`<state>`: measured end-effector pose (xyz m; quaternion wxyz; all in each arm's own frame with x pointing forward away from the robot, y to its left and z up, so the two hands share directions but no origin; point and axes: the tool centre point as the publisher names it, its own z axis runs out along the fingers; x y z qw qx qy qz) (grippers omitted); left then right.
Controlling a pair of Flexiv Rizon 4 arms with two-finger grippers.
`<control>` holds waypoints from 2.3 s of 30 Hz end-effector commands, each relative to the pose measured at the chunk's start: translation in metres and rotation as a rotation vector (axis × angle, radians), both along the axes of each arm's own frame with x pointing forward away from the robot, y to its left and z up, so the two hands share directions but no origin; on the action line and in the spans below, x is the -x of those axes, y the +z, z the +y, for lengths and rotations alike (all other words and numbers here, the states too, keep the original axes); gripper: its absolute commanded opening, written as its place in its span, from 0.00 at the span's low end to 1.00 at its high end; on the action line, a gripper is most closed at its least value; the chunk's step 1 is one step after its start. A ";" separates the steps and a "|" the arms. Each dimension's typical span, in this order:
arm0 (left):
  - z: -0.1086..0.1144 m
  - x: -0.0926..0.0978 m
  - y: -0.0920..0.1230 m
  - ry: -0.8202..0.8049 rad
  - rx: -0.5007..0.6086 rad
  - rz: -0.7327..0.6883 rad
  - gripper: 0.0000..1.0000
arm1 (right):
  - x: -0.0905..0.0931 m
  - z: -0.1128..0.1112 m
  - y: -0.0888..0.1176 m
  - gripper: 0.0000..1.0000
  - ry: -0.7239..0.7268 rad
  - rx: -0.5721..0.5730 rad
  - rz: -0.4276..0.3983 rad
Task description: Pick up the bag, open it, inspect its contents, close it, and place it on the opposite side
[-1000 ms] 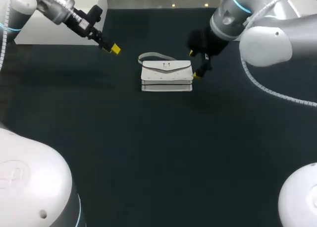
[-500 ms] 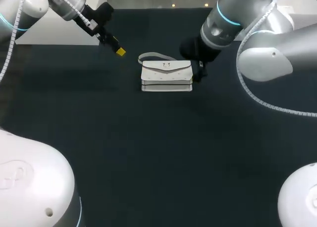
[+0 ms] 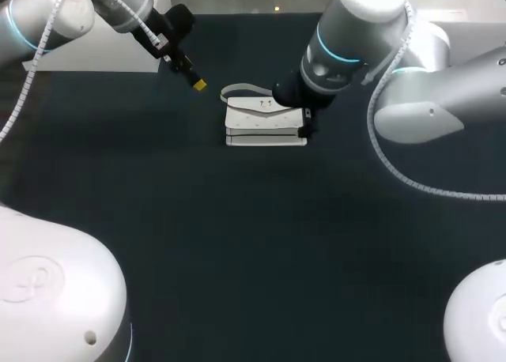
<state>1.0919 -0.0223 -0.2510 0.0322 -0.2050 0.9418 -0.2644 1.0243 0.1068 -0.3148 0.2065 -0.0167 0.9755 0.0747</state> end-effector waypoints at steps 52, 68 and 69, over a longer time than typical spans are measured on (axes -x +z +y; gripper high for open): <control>-0.067 -0.033 -0.023 -0.713 0.014 -0.574 1.00 | -0.035 0.012 -0.052 0.27 -0.009 -0.016 -0.318; -0.072 -0.033 -0.028 -0.731 0.005 -0.562 1.00 | -0.034 0.012 -0.056 0.18 -0.016 0.006 -0.321; -0.072 -0.032 -0.028 -0.732 0.001 -0.563 1.00 | -0.033 0.012 -0.056 0.18 -0.017 0.009 -0.323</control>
